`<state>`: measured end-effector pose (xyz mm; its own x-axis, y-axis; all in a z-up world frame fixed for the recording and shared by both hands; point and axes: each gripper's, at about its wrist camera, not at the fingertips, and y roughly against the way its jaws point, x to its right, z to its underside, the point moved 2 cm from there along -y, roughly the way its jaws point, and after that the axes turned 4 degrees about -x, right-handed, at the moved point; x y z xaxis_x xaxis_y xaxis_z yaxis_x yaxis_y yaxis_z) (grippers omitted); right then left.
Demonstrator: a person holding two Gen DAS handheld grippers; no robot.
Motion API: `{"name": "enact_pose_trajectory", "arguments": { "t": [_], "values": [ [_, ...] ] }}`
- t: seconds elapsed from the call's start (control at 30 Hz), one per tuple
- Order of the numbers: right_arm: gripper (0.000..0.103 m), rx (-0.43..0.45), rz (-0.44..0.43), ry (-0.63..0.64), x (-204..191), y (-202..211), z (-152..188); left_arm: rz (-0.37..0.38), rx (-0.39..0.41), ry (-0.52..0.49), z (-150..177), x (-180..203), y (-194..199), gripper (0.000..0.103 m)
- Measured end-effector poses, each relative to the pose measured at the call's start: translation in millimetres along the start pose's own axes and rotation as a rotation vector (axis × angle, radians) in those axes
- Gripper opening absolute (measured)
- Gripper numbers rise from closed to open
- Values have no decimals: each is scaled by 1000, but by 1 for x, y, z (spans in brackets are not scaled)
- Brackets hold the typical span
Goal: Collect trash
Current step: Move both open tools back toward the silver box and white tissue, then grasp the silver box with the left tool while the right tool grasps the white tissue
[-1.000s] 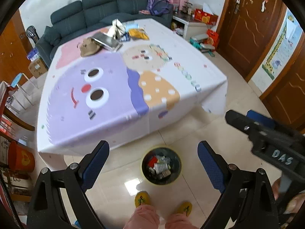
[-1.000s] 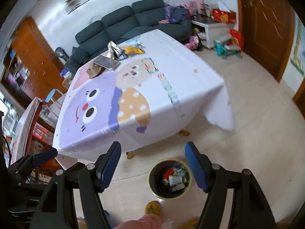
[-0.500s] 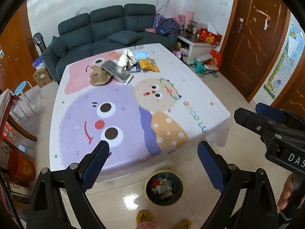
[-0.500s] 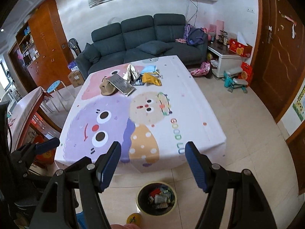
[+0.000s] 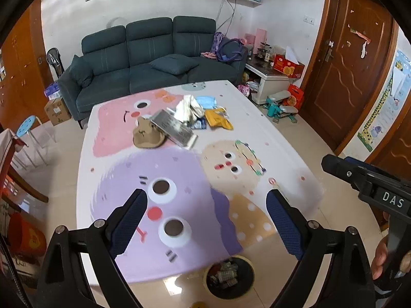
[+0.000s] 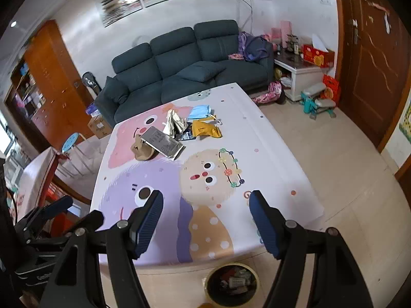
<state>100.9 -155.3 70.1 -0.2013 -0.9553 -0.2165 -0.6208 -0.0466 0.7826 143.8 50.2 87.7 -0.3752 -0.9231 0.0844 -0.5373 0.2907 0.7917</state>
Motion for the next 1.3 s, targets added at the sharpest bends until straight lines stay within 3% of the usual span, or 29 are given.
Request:
{"name": "enact_pose_trajectory", "arguments": {
  "t": [0.17,0.33,0.63,0.83,1.0,1.2,1.3],
  "values": [
    [70,-19,-9,-56,4,-25,-18,-18,18,-1,-25,-20,-13,93],
    [70,-49,-32,-71,12,-56,-38,-48,-11,52,-48,-39,-39,93],
    [70,-165,-157,93,11,-148,-99,-89,-103,256,-78,-67,-112,93],
    [70,-214,-243,273,-16,-202,-140,-131,-134,412,-93,-76,-165,85],
    [70,-239,-297,359,-46,-245,-166,-178,-141,481,-102,-80,-192,84],
    [70,-237,-319,390,-83,-292,-191,-229,-162,523,-101,-90,-208,84],
    [70,-252,-270,432,-98,-315,-192,-232,-172,547,-99,-95,-212,84]
  ]
}}
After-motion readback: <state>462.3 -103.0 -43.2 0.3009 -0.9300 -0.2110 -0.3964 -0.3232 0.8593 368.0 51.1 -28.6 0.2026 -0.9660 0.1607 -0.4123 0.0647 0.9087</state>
